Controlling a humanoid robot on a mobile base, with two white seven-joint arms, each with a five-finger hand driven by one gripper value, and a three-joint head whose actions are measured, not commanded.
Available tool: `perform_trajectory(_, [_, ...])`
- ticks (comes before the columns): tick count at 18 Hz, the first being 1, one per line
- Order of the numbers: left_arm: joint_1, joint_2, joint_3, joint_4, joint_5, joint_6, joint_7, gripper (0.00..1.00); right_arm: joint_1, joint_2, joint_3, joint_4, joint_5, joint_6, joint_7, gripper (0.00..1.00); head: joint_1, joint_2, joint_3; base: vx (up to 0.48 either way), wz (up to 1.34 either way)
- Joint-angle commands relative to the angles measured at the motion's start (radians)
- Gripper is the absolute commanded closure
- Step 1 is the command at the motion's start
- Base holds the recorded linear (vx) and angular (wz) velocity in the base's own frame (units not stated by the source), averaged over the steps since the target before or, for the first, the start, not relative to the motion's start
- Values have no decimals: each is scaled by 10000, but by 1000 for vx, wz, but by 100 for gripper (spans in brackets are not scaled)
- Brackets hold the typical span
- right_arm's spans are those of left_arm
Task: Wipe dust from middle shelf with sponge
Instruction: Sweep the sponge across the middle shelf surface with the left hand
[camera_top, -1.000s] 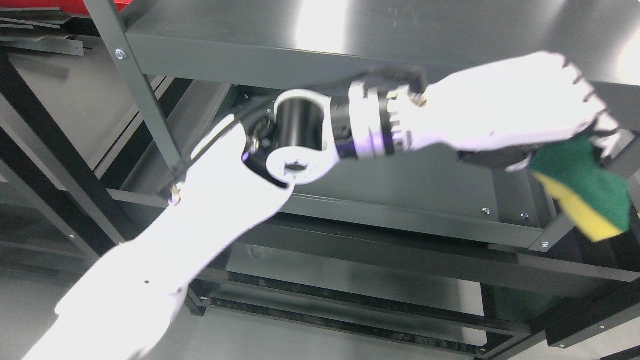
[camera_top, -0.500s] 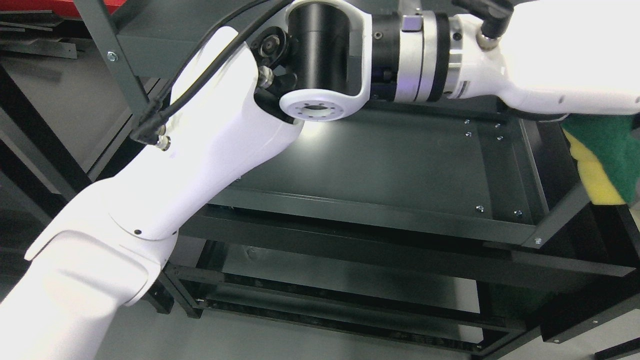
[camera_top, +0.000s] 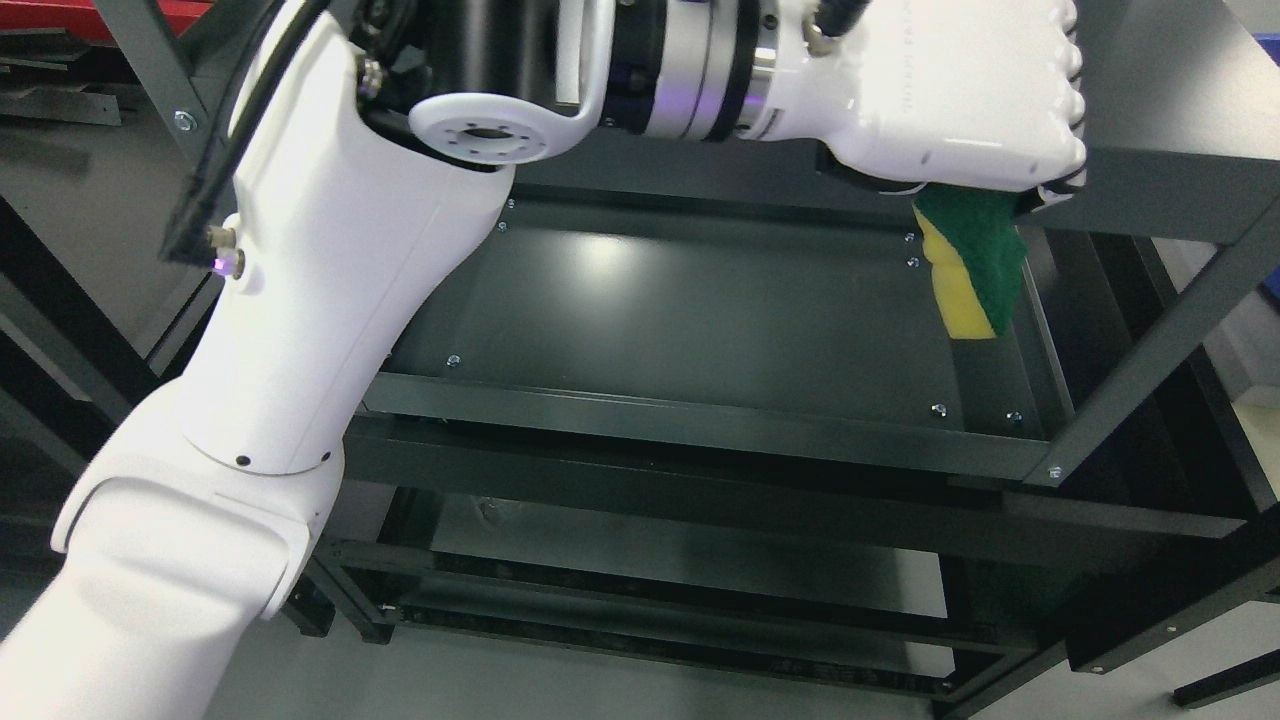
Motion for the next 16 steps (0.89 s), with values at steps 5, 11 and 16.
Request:
perform_trajectory(5, [546,3998,2672,-1391,4109,-12,-384,100,2,-175,0,-174,0,6,4,0,0,0,0,0,12])
perform_trajectory(11, [1557,8458,2595,-1638,7208,-12,-353,100,2,-175,0,-174,0,6,4,0,0,-1,0,0,0])
perform_trajectory(16, [2402,11241,2733,-1622,9204,-12,-322,100,2,-175,15,-174,0,6,4,0,0,-1,0,0,0])
